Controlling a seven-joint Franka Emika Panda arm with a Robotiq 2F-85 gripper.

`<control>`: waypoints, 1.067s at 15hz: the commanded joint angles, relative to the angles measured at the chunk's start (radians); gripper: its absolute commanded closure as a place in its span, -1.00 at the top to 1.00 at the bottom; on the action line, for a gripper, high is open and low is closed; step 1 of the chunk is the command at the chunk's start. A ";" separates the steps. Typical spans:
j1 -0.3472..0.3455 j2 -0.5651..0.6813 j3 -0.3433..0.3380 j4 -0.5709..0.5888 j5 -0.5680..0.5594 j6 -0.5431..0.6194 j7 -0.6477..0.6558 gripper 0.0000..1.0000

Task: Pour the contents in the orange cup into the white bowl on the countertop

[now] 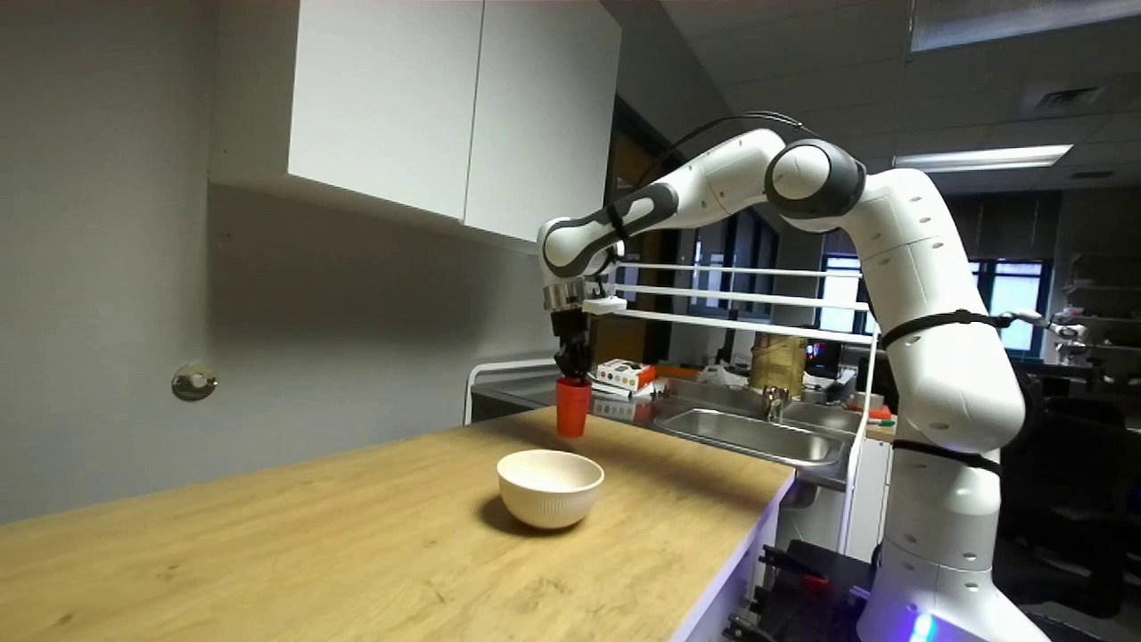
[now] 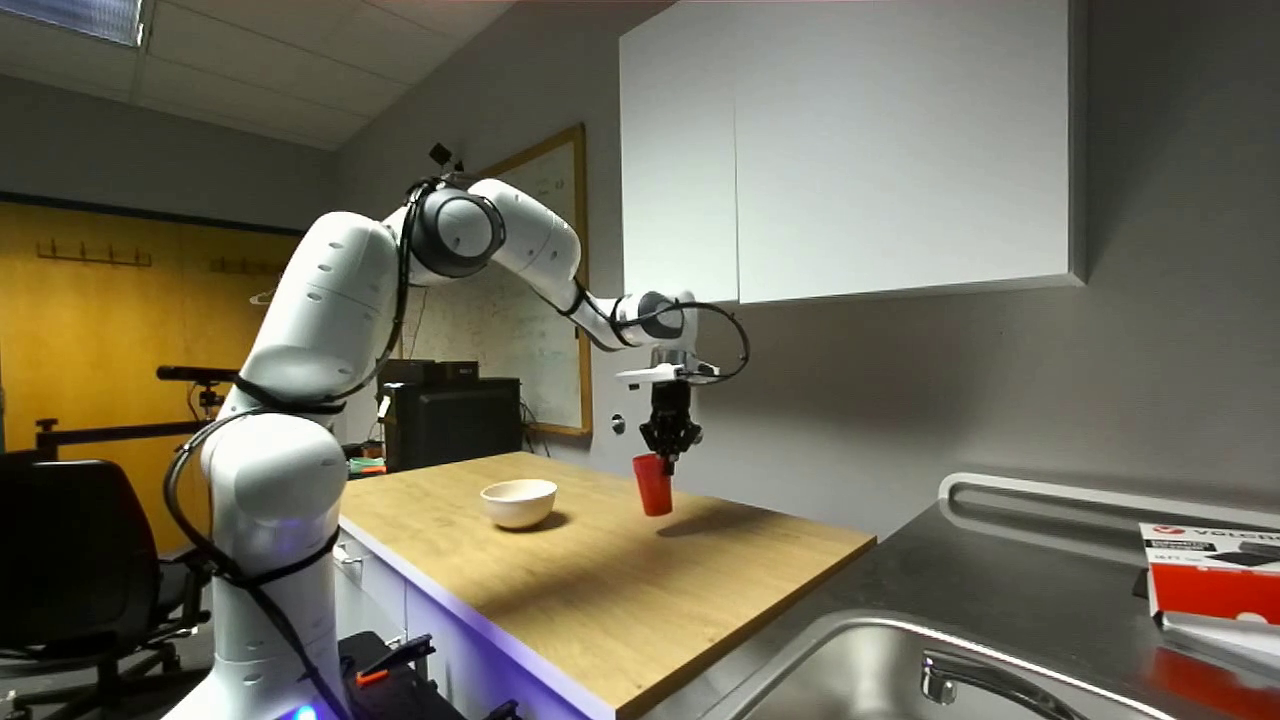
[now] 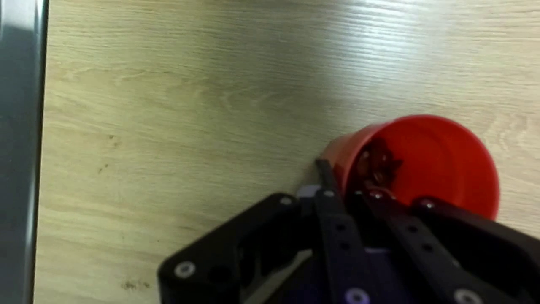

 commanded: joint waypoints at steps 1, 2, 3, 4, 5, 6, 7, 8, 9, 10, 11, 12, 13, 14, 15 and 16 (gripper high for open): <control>0.076 -0.064 0.037 -0.008 -0.090 -0.028 0.071 -0.93; 0.102 -0.070 0.048 -0.006 -0.116 -0.031 0.091 -0.93; 0.127 -0.079 0.061 -0.008 -0.141 -0.035 0.111 -0.93; 0.154 -0.081 0.074 -0.012 -0.173 -0.036 0.136 -0.93; 0.179 -0.092 0.088 -0.017 -0.202 -0.041 0.161 -0.93; 0.204 -0.091 0.098 -0.027 -0.241 -0.034 0.190 -0.93; 0.227 -0.093 0.109 -0.029 -0.272 -0.037 0.219 -0.93; 0.247 -0.092 0.119 -0.039 -0.300 -0.038 0.248 -0.94; 0.267 -0.091 0.126 -0.052 -0.332 -0.034 0.282 -0.94; 0.288 -0.088 0.133 -0.064 -0.369 -0.037 0.323 -0.94; 0.307 -0.087 0.136 -0.085 -0.412 -0.035 0.368 -0.94; 0.326 -0.089 0.140 -0.099 -0.449 -0.043 0.411 -0.95; 0.345 -0.092 0.144 -0.122 -0.493 -0.046 0.461 -0.94; 0.361 -0.095 0.149 -0.143 -0.534 -0.055 0.513 -0.94; 0.377 -0.100 0.157 -0.163 -0.570 -0.071 0.561 -0.94; 0.394 -0.106 0.165 -0.191 -0.614 -0.081 0.614 -0.94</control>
